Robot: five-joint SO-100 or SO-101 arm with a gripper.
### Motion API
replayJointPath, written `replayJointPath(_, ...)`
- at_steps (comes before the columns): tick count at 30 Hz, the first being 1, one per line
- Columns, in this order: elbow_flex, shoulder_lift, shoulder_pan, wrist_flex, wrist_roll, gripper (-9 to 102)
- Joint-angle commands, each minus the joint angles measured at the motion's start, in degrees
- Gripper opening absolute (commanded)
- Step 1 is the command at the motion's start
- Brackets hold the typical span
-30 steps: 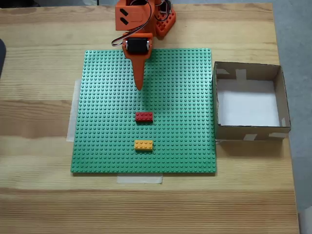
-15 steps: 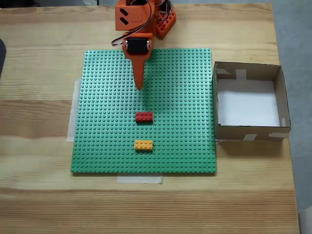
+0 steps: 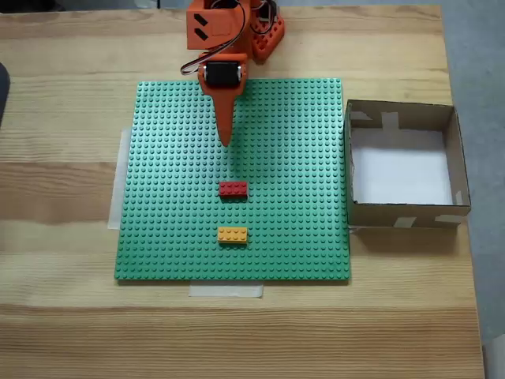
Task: Pick the red lego block and put it in the box.
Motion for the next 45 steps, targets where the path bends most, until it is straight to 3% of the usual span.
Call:
replayJointPath(1, 0.26, 0.62, 0.09, 0.09, -0.26, -1)
replayJointPath(30, -1.76, -0.70, 0.26, 1.76, -0.97, -1)
replayJointPath(45, -29.00, -24.52, -0.35, 9.93, -1.14, -1)
